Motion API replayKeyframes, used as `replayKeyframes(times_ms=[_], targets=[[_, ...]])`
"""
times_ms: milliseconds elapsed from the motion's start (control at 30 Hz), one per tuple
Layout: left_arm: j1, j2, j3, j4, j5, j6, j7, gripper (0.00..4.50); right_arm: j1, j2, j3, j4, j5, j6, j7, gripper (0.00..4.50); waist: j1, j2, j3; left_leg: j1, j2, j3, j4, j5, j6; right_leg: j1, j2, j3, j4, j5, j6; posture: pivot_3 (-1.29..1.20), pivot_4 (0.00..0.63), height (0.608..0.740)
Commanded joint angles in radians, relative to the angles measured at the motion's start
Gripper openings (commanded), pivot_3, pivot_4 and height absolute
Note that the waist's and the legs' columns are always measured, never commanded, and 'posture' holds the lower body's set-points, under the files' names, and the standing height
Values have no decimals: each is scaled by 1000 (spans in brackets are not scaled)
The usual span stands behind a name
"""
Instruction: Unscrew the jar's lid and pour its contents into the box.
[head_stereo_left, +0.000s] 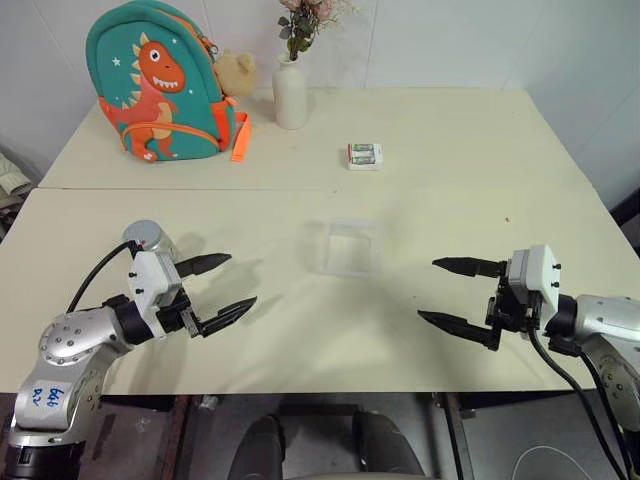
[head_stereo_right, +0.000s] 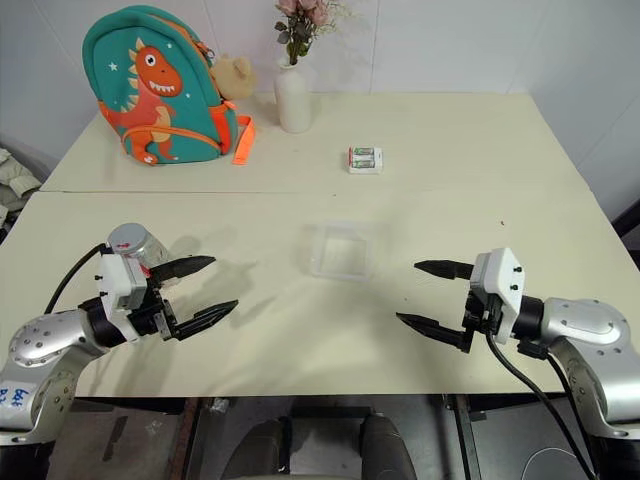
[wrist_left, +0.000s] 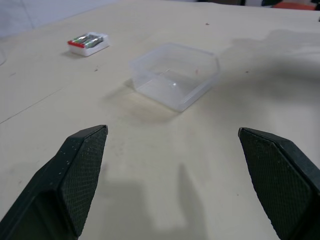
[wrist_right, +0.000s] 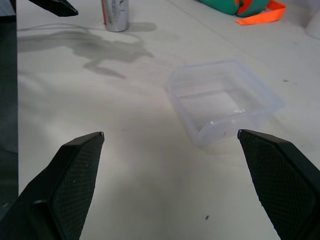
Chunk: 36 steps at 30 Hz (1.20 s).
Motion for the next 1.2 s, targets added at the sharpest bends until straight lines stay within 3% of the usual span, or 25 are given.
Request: replayKeyframes(times_ms=[33, 333, 433, 667, 833, 1200], targets=[[30, 3, 48, -53, -13, -4, 14, 4461, -49, 1, 12, 16, 5, -12, 12, 4500, 0, 0, 0, 0, 0, 0, 0, 0, 0, 0, 0, 0, 0, 0, 0, 0, 150, 740], [198, -93, 112, -151, 39, -21, 161, 4461, -208, 53, 107, 110, 13, -17, 54, 4500, -3, 0, 0, 0, 0, 1, 0, 0, 0, 0, 0, 1, 0, 0, 0, 0, 150, 740], [323, -229, 164, -214, 74, -56, 292, 4461, -308, 97, 149, 154, 26, -2, 73, 4500, -7, -1, 0, 0, 0, 1, 0, 0, 0, 0, 0, 1, 0, 0, 0, 0, 150, 740], [436, -493, 262, -268, 160, -143, 567, 4461, -494, 193, 210, 258, 21, -7, 112, 4500, 1, -4, 2, 0, 0, 0, 3, 0, 0, 1, 0, 1, 0, 1, -1, 0, 150, 740], [423, -526, 286, -245, 192, -163, 639, 4461, -568, 245, 202, 327, -2, -27, 73, 4500, 1, -5, 2, 0, 0, 1, 3, 0, 0, 0, 0, 0, -2, 1, -1, 0, 150, 740], [206, -418, 246, -87, 215, -140, 644, 4461, -493, 259, 197, 188, 28, 30, 0, 4500, -3, -5, 2, -1, 0, 0, 1, -1, 0, 0, 0, 0, -1, 2, 0, 0, 150, 740]])
